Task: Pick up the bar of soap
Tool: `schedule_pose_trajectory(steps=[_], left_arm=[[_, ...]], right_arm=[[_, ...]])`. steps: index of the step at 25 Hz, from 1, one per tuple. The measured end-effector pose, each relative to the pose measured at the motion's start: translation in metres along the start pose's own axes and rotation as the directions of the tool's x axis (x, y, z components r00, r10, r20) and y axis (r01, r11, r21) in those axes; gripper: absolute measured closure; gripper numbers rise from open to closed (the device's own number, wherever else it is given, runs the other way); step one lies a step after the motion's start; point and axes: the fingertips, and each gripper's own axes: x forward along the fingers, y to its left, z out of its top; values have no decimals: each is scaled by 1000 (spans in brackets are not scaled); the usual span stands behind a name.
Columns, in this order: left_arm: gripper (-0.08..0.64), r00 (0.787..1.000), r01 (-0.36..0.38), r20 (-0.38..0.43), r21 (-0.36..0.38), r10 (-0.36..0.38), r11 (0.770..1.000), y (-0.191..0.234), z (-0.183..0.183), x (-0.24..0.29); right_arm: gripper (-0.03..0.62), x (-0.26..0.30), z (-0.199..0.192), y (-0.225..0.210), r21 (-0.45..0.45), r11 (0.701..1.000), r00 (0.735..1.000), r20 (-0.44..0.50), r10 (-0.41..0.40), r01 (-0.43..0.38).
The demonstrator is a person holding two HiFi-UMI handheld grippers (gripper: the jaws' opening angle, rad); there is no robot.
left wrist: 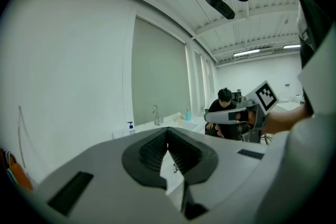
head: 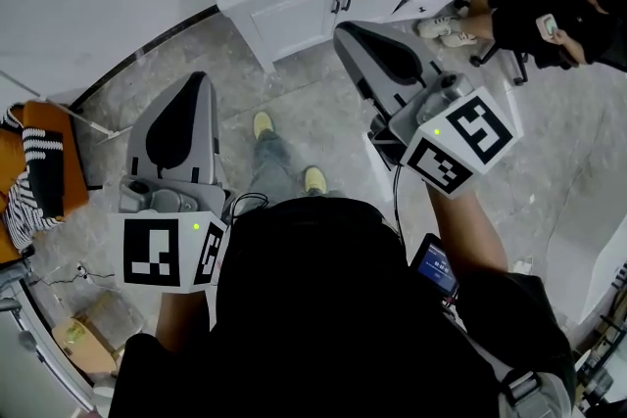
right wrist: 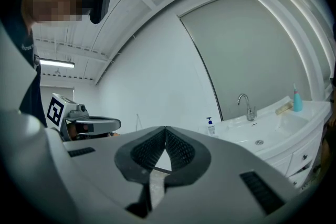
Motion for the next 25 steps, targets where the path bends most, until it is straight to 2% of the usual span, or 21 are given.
schedule_pose_trajectory(steps=[25], left_arm=[[552,997,68,23,-31,-67,997,119,18,96]], right_arm=[[586,127,28,-46,-34,997,996,-41,-75,74]])
